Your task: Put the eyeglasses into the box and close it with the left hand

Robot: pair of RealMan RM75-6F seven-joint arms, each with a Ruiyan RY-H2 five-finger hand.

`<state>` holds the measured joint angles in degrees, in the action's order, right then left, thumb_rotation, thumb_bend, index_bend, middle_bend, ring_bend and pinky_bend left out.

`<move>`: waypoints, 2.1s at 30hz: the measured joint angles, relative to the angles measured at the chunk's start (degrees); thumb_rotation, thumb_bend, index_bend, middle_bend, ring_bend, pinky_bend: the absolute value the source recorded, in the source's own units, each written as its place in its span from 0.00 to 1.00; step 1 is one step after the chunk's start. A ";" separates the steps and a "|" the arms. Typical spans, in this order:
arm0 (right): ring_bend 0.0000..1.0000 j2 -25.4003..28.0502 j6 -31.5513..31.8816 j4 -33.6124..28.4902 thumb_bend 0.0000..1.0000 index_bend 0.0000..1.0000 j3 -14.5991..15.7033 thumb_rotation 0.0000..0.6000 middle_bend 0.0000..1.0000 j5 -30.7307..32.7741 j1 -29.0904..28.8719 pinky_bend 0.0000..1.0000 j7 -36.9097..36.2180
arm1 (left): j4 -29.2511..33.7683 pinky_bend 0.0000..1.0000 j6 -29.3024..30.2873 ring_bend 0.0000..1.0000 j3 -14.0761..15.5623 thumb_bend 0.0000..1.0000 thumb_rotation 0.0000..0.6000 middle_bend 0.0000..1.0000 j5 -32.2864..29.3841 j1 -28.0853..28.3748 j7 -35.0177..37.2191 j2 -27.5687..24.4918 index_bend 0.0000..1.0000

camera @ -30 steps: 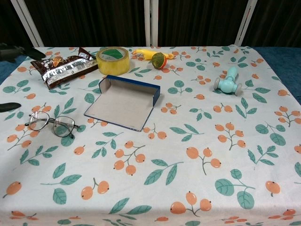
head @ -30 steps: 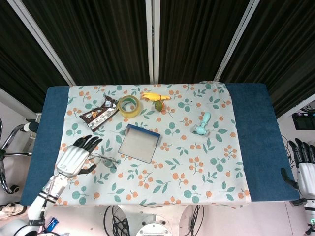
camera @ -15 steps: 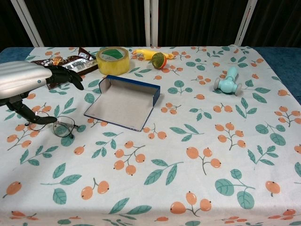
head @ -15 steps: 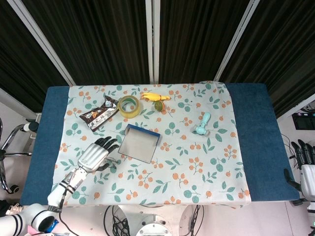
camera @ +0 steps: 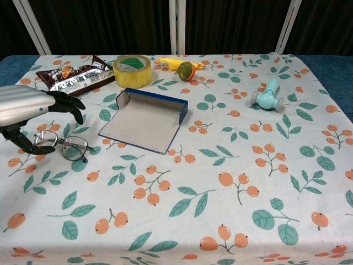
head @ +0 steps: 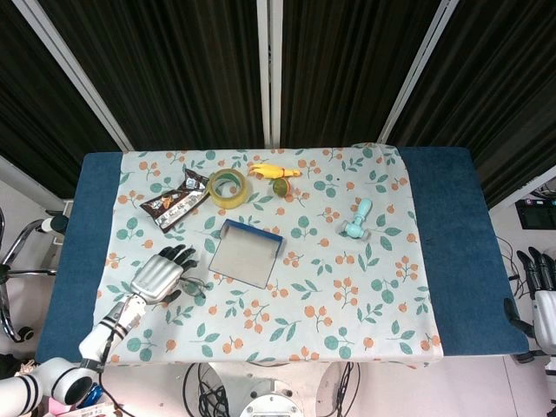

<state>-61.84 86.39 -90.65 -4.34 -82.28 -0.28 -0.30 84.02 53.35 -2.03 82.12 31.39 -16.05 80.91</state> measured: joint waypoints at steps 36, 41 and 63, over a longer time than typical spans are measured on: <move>0.00 0.70 -3.24 -0.06 0.32 0.00 0.81 1.00 0.00 0.19 -1.07 0.00 0.41 | -7.25 0.19 0.88 0.08 1.78 0.34 1.00 0.12 0.72 1.60 5.62 3.29 0.48; 0.00 0.54 -3.34 0.12 0.32 0.00 0.78 1.00 0.00 0.34 -1.12 0.00 0.36 | -7.62 0.19 1.16 0.08 1.91 0.36 1.00 0.12 0.96 1.70 6.18 3.55 0.51; 0.00 0.24 -4.19 0.27 0.32 0.00 0.92 1.00 0.00 0.88 -1.36 0.00 0.55 | -8.15 0.19 2.25 0.08 1.88 0.39 1.00 0.15 1.04 1.79 8.32 3.98 0.61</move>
<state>-61.60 82.19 -90.38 -3.42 -81.40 -1.64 0.25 75.87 55.61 -0.16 83.15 33.18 -7.73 84.90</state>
